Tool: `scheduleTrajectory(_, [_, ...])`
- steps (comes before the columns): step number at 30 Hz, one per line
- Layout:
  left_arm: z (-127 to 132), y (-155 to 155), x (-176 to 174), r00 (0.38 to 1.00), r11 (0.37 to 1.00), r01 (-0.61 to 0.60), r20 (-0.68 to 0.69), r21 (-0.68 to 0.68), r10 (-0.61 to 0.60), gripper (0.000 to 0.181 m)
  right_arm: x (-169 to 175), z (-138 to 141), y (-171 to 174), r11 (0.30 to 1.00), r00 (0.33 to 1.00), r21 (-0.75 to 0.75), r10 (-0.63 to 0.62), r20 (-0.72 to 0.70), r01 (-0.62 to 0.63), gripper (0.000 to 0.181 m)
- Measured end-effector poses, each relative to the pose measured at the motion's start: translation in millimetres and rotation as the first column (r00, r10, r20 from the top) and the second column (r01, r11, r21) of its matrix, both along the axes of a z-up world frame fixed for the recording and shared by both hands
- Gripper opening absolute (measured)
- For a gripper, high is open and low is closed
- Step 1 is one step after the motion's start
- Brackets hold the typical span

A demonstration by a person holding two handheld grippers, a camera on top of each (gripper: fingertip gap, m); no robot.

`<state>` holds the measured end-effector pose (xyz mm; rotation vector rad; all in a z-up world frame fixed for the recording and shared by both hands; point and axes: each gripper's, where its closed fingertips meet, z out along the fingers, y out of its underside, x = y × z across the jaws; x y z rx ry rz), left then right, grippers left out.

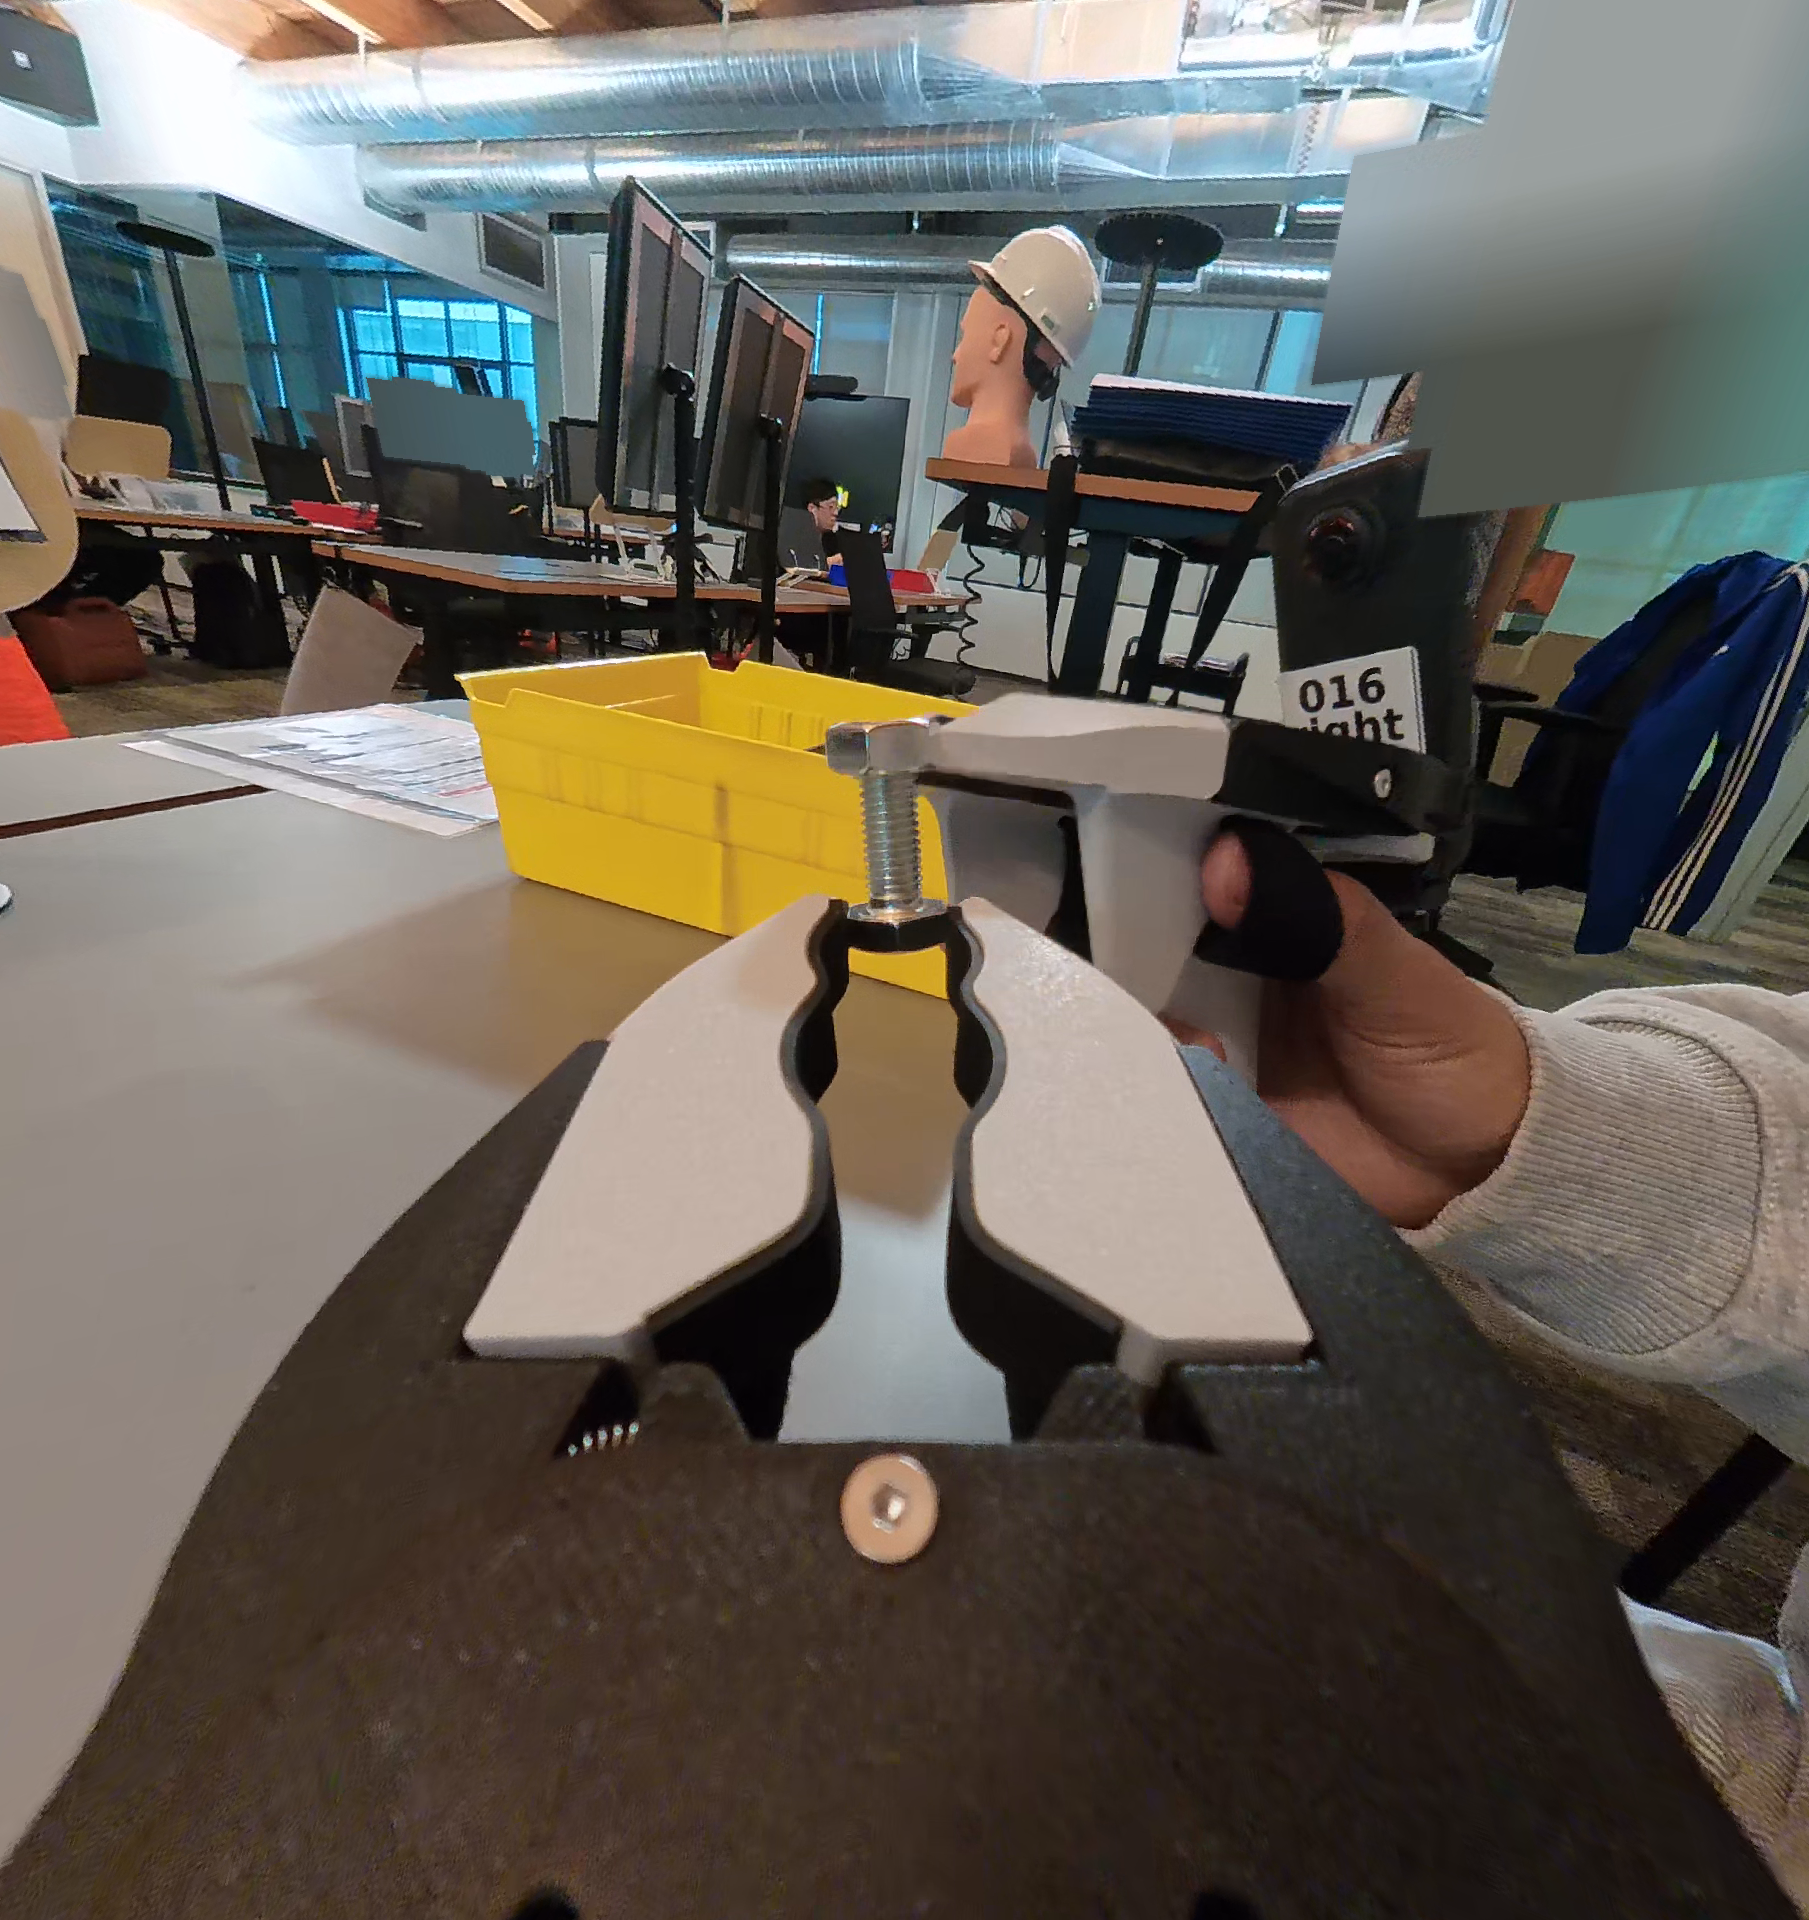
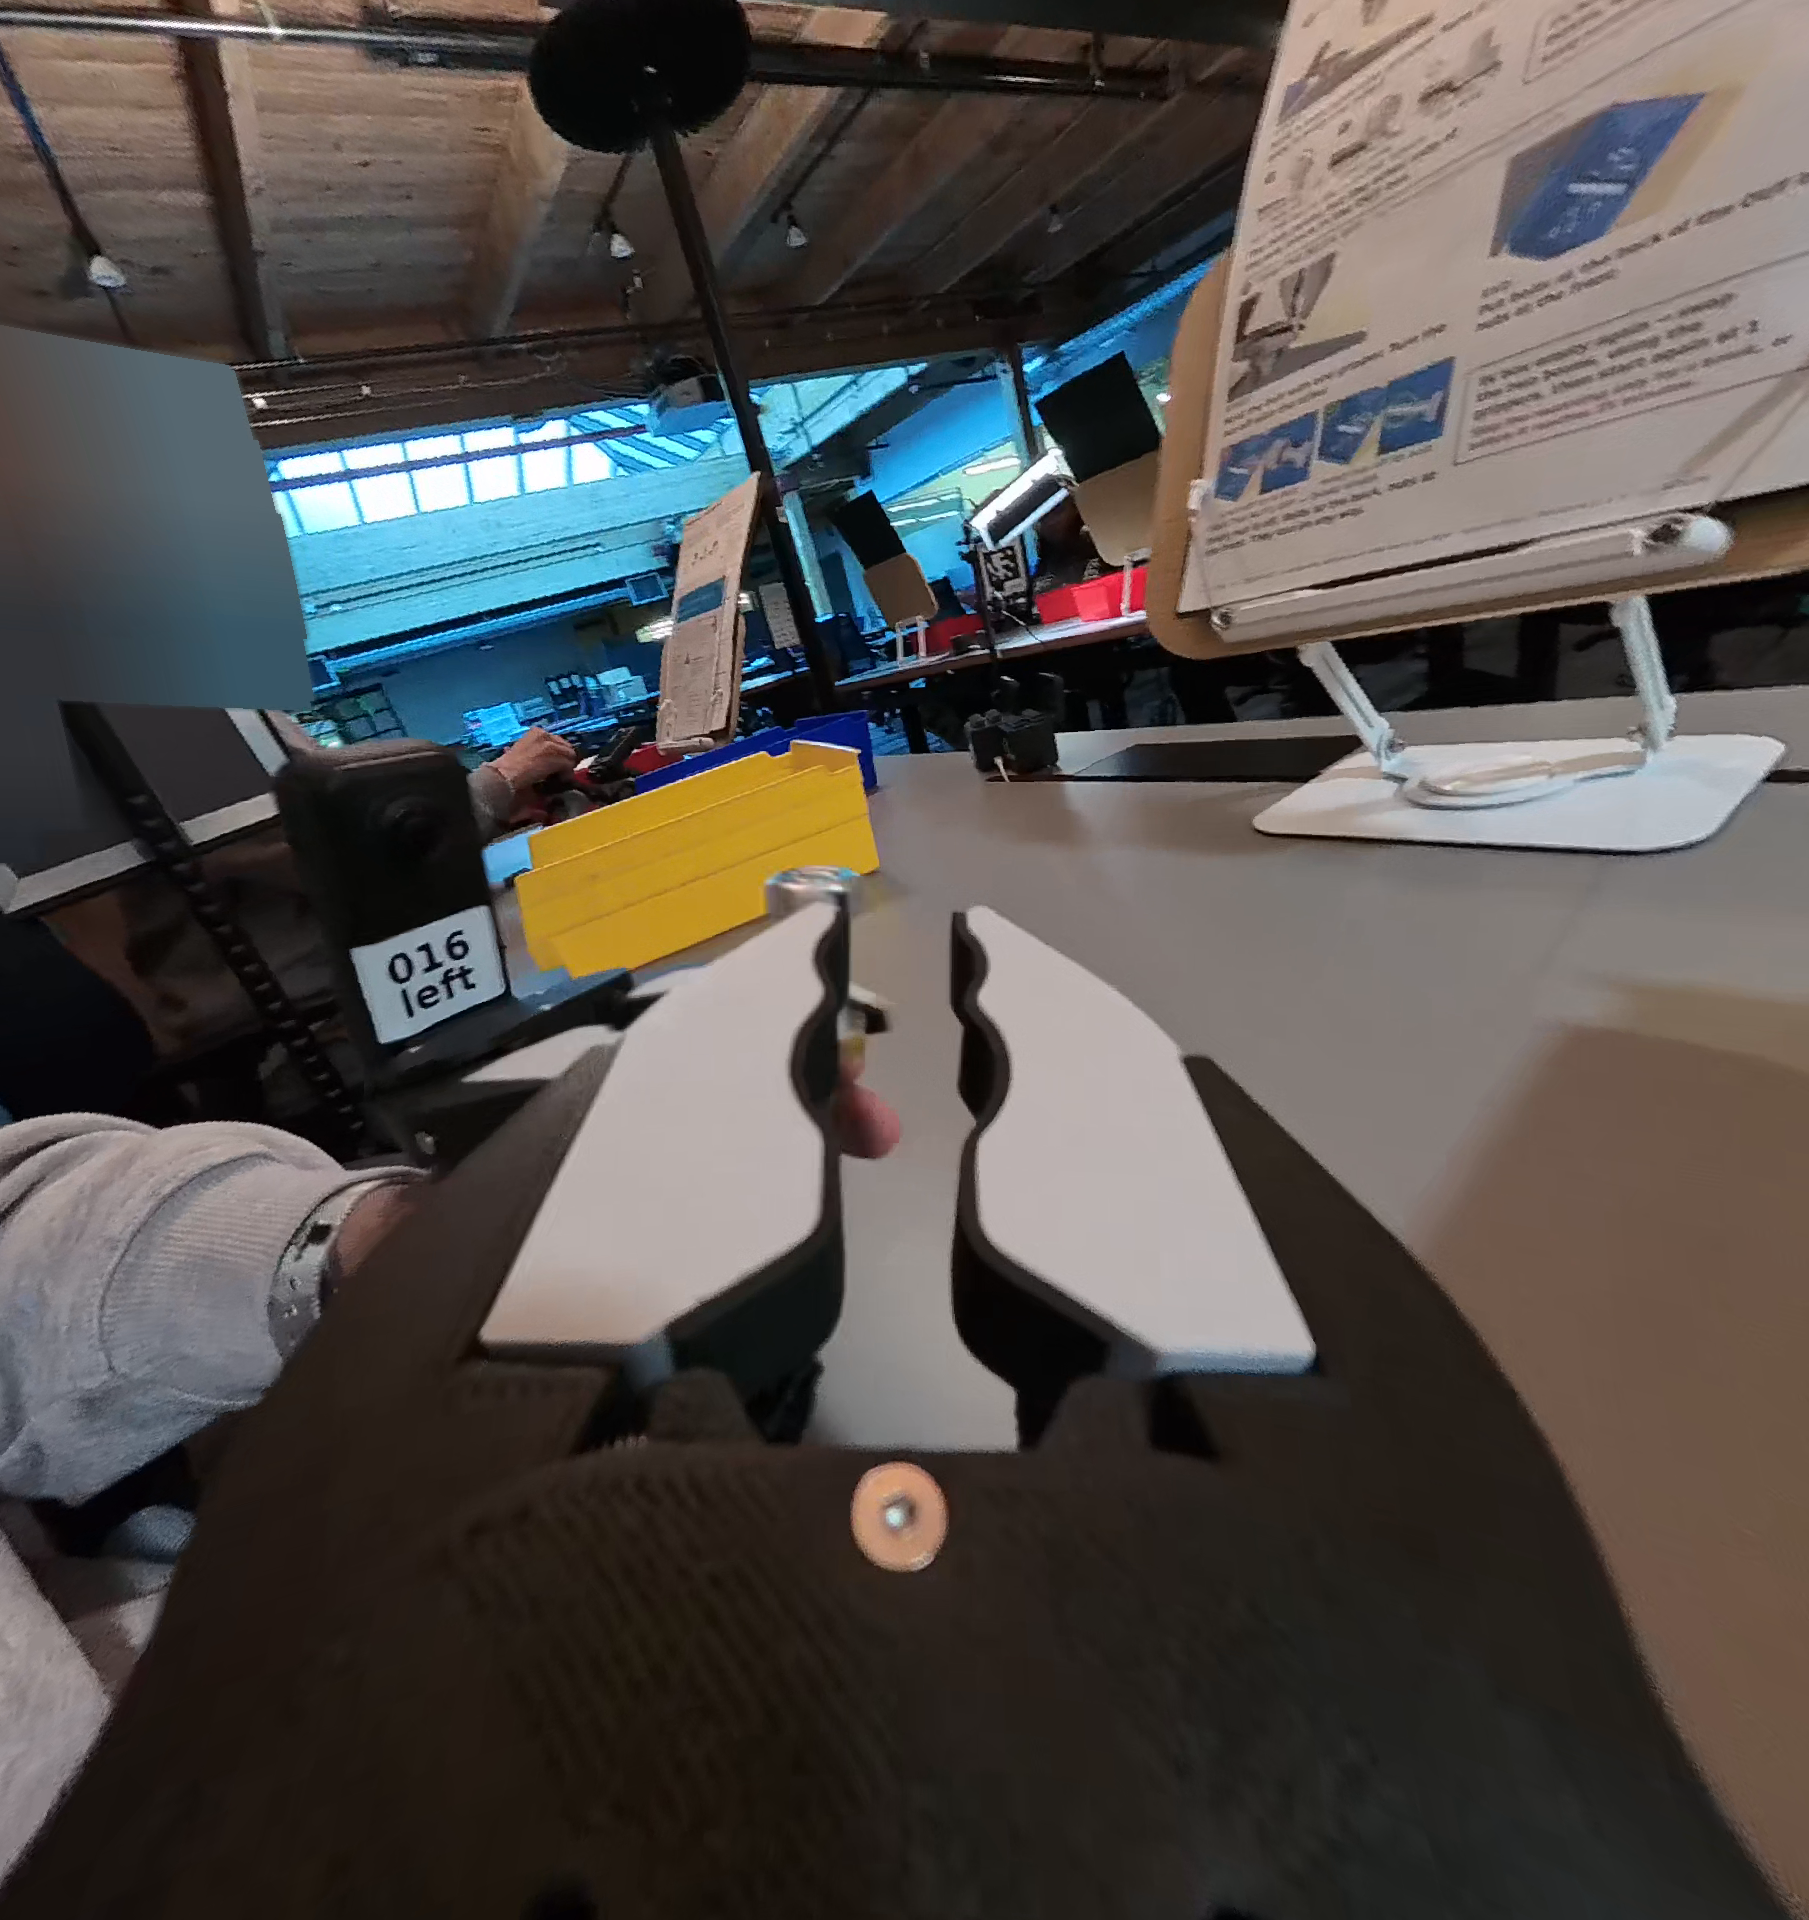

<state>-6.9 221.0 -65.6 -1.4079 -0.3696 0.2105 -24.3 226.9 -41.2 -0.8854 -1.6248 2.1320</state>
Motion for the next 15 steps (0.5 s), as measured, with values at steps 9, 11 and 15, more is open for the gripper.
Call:
scheduleTrajectory(9, [-1,1,2,1.0,1.0,0.006,-0.005,-0.008,-0.006,0.018,11,9,-10,0.998,0.996,0.009,0.056,-0.067,-0.056,0.024])
scheduleTrajectory(11, [-1,1,1,1.0,1.0,0.003,-0.006,-0.007,-0.003,0.018,9,5,-10,0.999,0.998,0.027,0.041,-0.056,-0.039,0.022])
scheduleTrajectory(15, [1,-1,0,1.0,1.0,0.005,0.008,0.012,-0.005,0.018,3,3,-3,1.0,1.0,0.001,0.016,-0.021,-0.016,0.022])
